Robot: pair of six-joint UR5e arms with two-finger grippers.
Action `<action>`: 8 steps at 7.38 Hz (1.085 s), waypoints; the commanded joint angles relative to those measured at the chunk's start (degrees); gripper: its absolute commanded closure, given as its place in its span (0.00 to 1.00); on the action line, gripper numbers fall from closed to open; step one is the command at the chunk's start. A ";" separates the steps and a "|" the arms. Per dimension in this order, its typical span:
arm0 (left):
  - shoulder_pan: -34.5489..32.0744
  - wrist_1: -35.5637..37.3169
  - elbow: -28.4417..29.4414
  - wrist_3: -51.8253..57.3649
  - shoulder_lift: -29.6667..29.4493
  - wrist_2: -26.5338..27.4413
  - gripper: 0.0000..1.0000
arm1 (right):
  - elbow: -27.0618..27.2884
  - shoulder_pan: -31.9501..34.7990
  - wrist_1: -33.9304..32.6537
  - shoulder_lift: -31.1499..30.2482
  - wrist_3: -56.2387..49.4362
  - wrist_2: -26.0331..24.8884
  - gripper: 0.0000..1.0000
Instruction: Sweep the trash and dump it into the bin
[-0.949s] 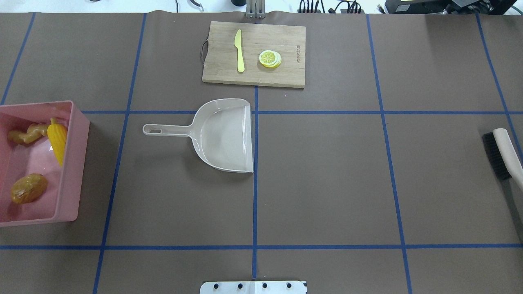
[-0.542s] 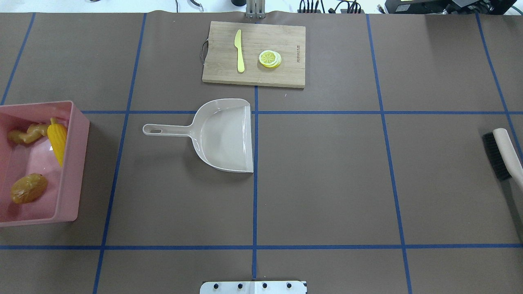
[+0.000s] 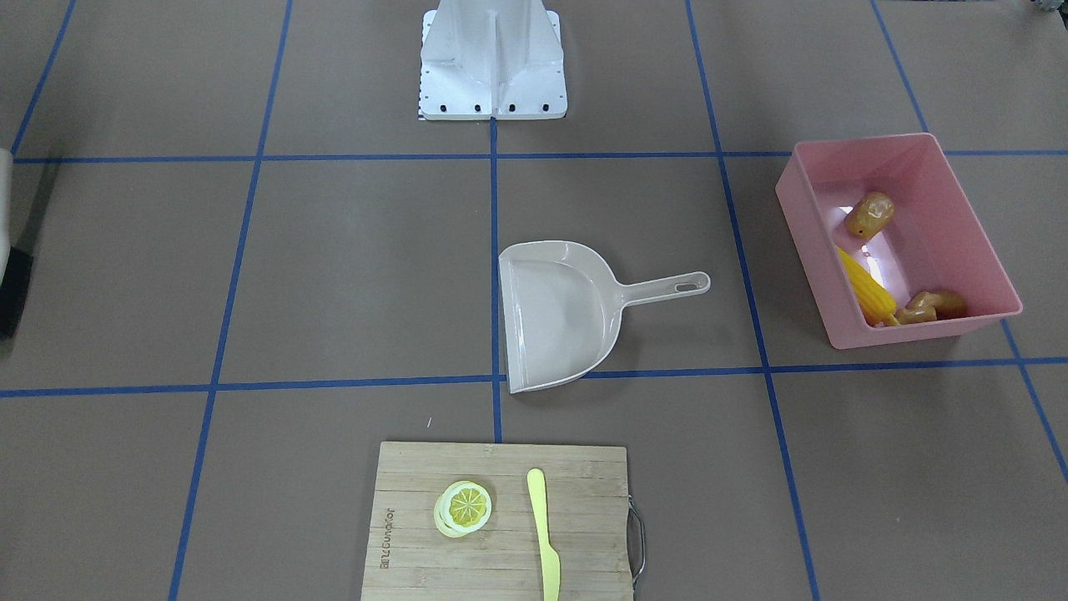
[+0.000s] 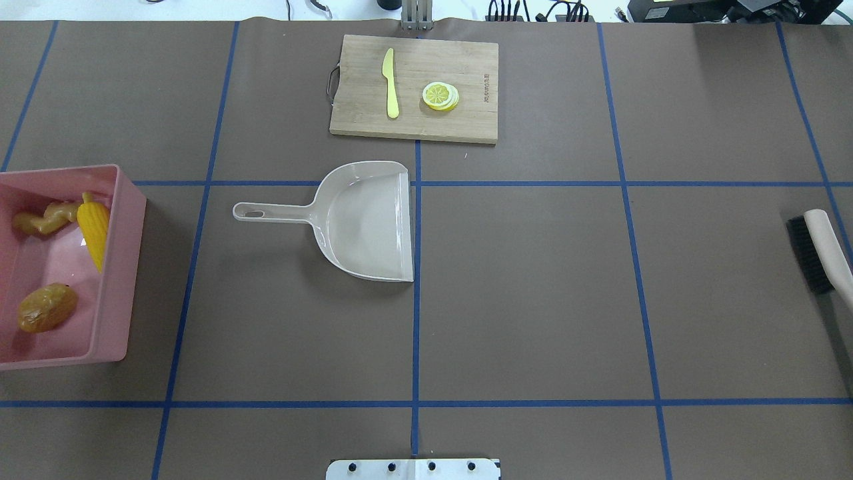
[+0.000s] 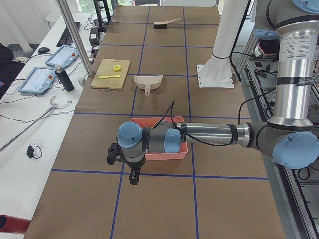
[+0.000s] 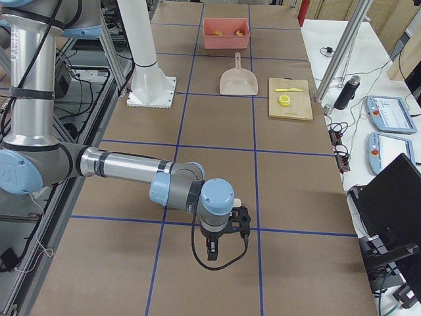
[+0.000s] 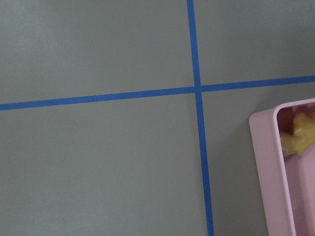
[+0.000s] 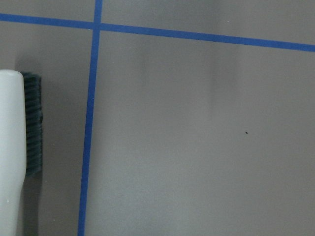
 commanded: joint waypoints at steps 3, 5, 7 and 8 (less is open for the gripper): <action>0.03 0.06 0.05 0.00 0.00 0.00 0.02 | 0.06 0.00 0.06 0.22 -0.03 -0.01 0.00; 0.03 0.32 0.05 0.00 0.09 0.00 0.02 | -0.03 0.00 0.06 0.22 -0.03 -0.01 0.00; 0.12 0.15 0.05 0.00 1.13 0.09 0.02 | 0.06 0.00 0.06 0.22 -0.03 -0.01 0.00; 0.12 0.06 0.05 0.00 1.40 0.00 0.02 | -0.03 0.00 0.06 0.22 -0.03 -0.01 0.00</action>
